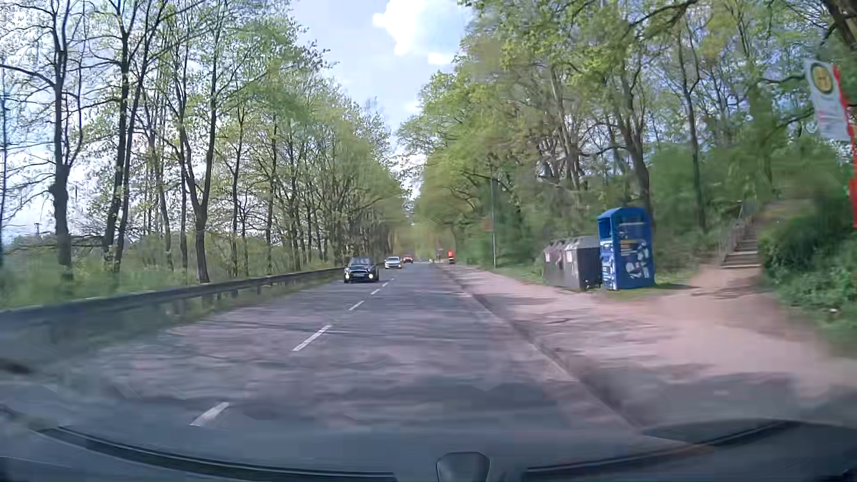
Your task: Follow the waypoints while adhering to traffic rules and regulations
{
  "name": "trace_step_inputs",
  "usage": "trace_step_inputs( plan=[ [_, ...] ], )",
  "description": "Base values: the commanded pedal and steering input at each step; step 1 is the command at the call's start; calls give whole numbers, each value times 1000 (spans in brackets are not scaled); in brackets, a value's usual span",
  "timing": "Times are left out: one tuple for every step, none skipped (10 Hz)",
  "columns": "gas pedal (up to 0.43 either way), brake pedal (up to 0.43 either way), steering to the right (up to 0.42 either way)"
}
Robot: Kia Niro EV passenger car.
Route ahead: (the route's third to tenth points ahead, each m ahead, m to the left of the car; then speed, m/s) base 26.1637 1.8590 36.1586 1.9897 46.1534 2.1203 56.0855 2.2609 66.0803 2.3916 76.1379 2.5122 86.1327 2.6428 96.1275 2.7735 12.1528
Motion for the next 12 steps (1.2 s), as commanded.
trace_step_inputs(
  plan=[
    [98, 0, -7],
    [98, 0, -7],
    [98, 0, -6],
    [98, 0, -6],
    [98, 0, -6],
    [98, 0, -6],
    [98, 0, -6],
    [98, 0, -6],
    [98, 0, -6],
    [98, 0, -6],
    [98, 0, -6],
    [98, 0, -6]
  ],
)
